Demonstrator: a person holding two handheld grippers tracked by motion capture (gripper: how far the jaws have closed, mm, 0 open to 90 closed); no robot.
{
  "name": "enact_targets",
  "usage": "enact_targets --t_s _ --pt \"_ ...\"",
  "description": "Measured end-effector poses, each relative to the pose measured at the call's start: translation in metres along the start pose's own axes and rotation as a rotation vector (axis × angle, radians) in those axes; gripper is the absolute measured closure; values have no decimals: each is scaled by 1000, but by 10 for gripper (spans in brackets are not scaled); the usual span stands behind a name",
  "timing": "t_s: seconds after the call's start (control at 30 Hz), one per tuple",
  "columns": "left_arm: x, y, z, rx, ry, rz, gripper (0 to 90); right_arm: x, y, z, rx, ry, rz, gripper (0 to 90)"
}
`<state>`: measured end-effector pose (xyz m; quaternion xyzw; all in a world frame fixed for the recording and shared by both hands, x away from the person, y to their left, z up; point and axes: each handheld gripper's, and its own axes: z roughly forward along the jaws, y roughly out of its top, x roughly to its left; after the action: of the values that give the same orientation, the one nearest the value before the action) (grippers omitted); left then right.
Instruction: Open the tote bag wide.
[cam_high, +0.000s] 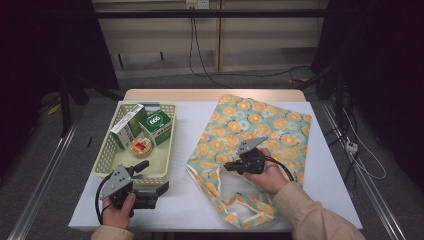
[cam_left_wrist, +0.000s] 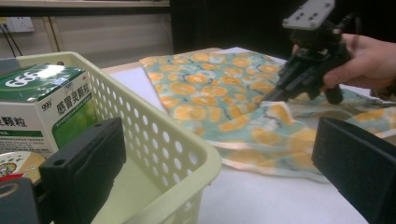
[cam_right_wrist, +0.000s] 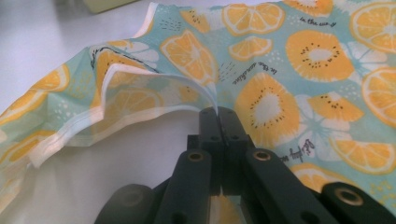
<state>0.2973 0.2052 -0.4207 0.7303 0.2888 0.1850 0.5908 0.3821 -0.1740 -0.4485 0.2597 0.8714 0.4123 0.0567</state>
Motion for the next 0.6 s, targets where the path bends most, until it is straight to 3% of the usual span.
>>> enact_targets --t_s 0.27,0.6 --pt "0 1 0 3 -6 3 27 -10 16 15 -18 -30 33 900" --pt "-1 1 0 -1 -4 3 27 -8 29 31 -36 -10 35 887"
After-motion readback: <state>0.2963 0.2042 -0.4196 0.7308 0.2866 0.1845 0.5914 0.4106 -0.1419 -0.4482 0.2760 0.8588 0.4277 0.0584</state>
